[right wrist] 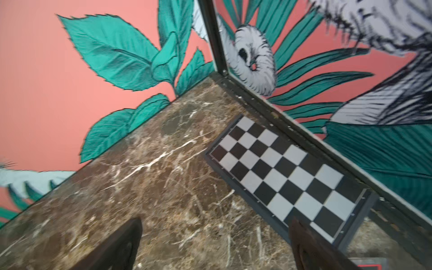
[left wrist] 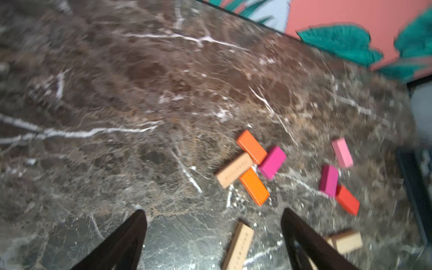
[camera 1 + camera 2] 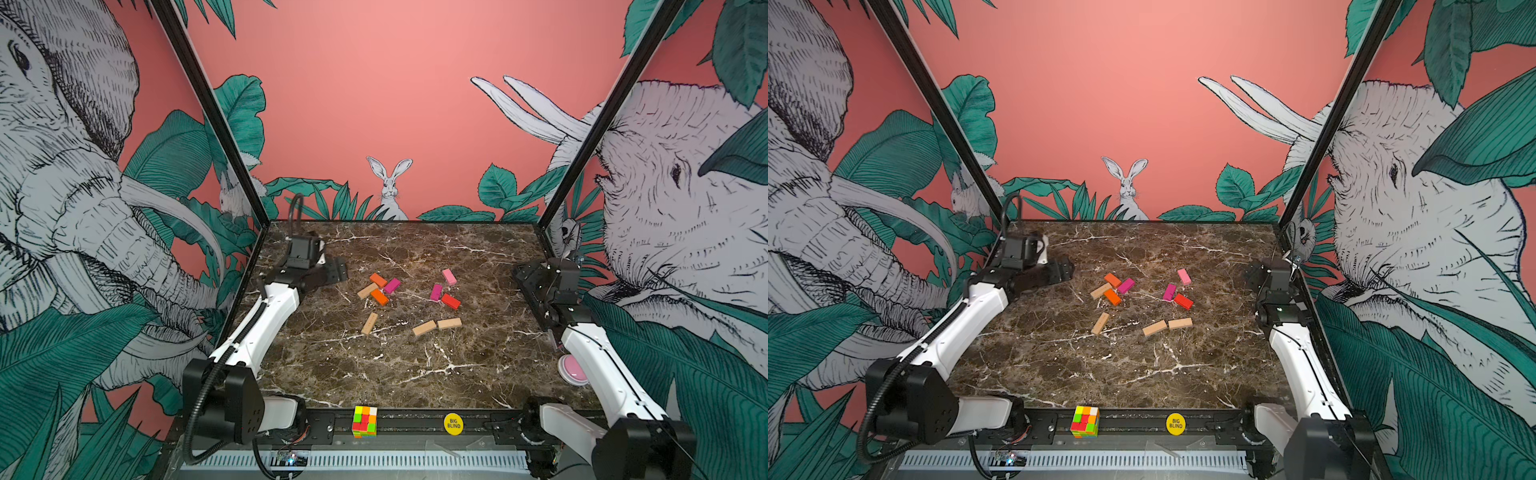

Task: Assemble the letter p with building blocks
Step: Pick up the building block from the center of the board.

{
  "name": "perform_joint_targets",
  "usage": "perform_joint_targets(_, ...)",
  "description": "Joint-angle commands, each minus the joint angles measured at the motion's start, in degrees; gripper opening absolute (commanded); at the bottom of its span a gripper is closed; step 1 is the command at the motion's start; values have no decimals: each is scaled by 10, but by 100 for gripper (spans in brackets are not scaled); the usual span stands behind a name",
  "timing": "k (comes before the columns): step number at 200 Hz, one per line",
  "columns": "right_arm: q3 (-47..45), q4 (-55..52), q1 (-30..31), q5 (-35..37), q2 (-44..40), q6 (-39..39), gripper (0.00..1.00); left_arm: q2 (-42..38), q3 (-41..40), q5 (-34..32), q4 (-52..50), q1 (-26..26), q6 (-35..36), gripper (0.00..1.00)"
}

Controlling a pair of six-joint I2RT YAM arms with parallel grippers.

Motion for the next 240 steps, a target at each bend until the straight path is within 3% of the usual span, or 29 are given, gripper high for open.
perform_joint_targets(1, -15, -7, 2, -63, -21, -10, 98, 57, 54, -33, -128, -35, 64, 91)
perform_joint_targets(14, -19, -16, 2, -68, -30, -16, 98, 95, 89, -12, -146, -41, 62, 90)
perform_joint_targets(33, -26, -25, 2, -87, -38, -24, 98, 142, 136, -39, -161, -53, 23, 90)
perform_joint_targets(61, -43, -10, 3, -125, -44, -20, 98, 191, 146, -13, -131, -57, -75, 82)
perform_joint_targets(77, -53, 3, 8, -134, -36, -14, 98, 232, 158, -11, -111, -59, -86, 74)
perform_joint_targets(91, -54, 3, 9, -143, -29, -10, 98, 281, 208, -19, -142, -61, -55, 66)
perform_joint_targets(125, -54, 2, 11, -159, -31, -15, 98, 360, 303, -83, -213, -82, 34, 67)
perform_joint_targets(161, -58, -1, 12, -175, -32, -15, 98, 436, 386, -94, -256, -84, 90, 63)
perform_joint_targets(198, -64, -7, 12, -176, -31, -19, 98, 445, 404, -129, -268, -91, 185, 73)
perform_joint_targets(240, -64, -8, 12, -179, -23, -20, 98, 433, 375, -54, -252, -94, 225, 90)
